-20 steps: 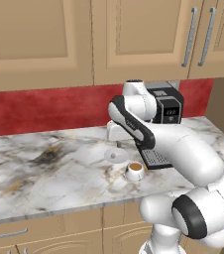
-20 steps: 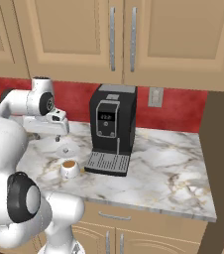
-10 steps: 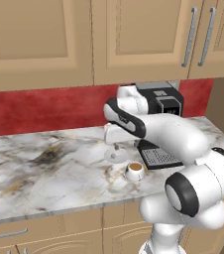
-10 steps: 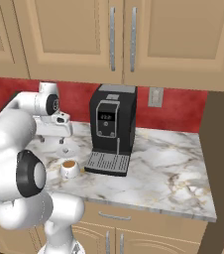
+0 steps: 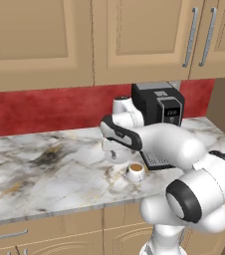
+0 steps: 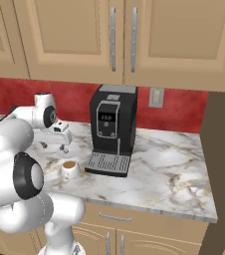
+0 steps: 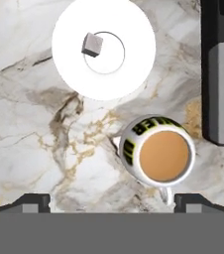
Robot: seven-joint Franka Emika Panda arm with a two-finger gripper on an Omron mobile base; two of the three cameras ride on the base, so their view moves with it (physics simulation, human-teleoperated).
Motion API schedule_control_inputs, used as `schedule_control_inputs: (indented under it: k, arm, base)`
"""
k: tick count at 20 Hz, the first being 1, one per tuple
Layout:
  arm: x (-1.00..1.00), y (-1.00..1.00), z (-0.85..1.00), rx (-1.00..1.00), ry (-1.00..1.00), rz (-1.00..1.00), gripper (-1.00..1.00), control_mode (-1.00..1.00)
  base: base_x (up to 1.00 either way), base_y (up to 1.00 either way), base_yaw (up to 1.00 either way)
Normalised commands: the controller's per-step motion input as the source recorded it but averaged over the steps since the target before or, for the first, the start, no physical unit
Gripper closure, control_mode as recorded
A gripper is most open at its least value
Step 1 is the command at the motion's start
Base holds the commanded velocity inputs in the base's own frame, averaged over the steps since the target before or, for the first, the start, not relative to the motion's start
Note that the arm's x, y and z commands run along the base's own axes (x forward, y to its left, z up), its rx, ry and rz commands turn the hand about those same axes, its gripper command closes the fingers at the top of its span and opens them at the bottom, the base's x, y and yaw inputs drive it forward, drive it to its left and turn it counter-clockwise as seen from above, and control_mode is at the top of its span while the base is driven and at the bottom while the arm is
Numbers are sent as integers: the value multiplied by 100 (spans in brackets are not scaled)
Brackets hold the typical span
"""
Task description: Take a sugar cube from the saucer and place it inside the coffee. Then, grab milk from the fridge and place it next to the coffee on the counter to sweeten the coffee.
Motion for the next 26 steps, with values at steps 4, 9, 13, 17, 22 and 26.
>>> schedule_control_inputs:
  k: [4, 9, 13, 17, 22, 26]
  arm:
    - [13, 10, -25, 0, -17, -11, -100, -100]
    - [28, 9, -16, 0, -7, -8, -100, -100]
    - [29, 2, -7, 0, -2, -7, -100, -100]
    - [37, 0, -10, -3, 0, -9, -100, -100]
    - [20, 0, -19, -1, 0, -8, -100, -100]
    - [12, 1, -20, 0, -2, -5, -100, -100]
  base:
    - [0, 0, 0]
    - [0, 0, 0]
    - [0, 0, 0]
    - [0, 0, 0]
    - [0, 0, 0]
    - [0, 0, 0]
